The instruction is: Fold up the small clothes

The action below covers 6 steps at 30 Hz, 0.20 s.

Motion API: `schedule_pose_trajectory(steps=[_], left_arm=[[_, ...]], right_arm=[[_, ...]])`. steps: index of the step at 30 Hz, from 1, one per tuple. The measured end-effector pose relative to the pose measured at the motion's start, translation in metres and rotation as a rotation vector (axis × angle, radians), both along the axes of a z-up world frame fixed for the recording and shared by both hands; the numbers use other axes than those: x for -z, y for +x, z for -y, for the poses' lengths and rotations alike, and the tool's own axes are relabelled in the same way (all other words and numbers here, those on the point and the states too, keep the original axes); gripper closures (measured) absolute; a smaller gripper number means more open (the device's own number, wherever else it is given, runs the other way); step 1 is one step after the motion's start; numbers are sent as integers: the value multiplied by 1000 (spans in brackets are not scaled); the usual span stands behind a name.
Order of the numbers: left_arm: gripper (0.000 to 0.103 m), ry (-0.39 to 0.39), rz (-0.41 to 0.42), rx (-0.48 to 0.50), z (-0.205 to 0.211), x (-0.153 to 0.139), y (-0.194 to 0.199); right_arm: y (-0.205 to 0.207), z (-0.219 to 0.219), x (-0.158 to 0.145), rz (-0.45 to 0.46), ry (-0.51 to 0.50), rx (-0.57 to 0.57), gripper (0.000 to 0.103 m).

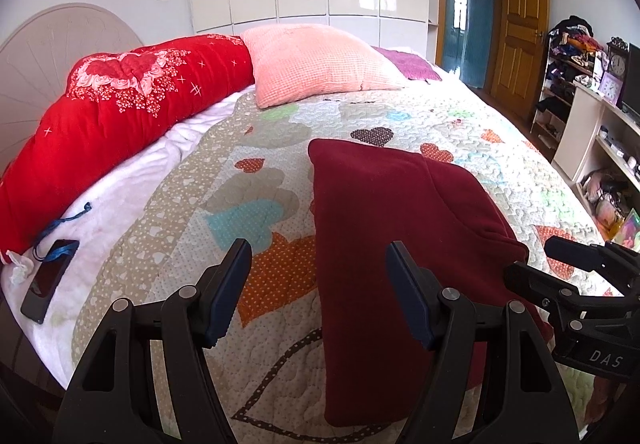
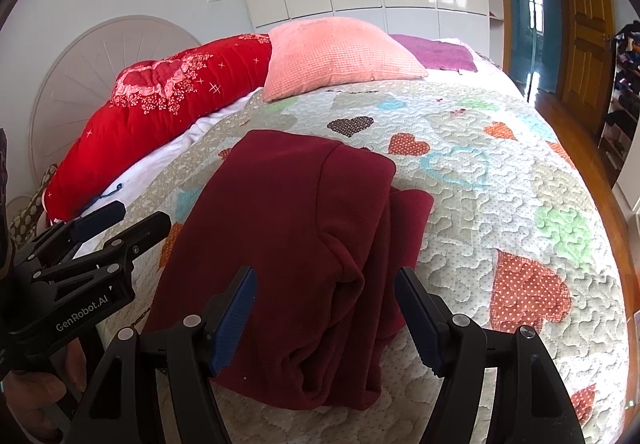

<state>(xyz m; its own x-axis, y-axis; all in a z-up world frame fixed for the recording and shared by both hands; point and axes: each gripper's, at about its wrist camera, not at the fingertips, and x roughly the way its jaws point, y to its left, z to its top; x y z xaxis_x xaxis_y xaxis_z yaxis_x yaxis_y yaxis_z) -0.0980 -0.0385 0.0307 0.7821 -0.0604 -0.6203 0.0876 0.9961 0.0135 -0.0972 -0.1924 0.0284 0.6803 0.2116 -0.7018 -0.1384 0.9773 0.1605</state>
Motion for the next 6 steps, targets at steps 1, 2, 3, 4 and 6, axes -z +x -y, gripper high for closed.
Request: schedule_pose_trajectory(steps=[1,2,3,4,6], left_arm=[[33,0,1,-2,0,0,0],[33,-2,2,-2,-1,1,0],[33,-2,2,-2,-1,1,0],[33,-1,0,-3,-1,1,1],[33,-6,-11,0,-2,2,2]], right_arm=[[0,0,0,0,0,0,34],[0,0,0,0,-1,0,34],[0,0,1,0,-2,1,34],[0,0,1,-1,-2,2,34],[0,2,2,-1,-1,5,34]])
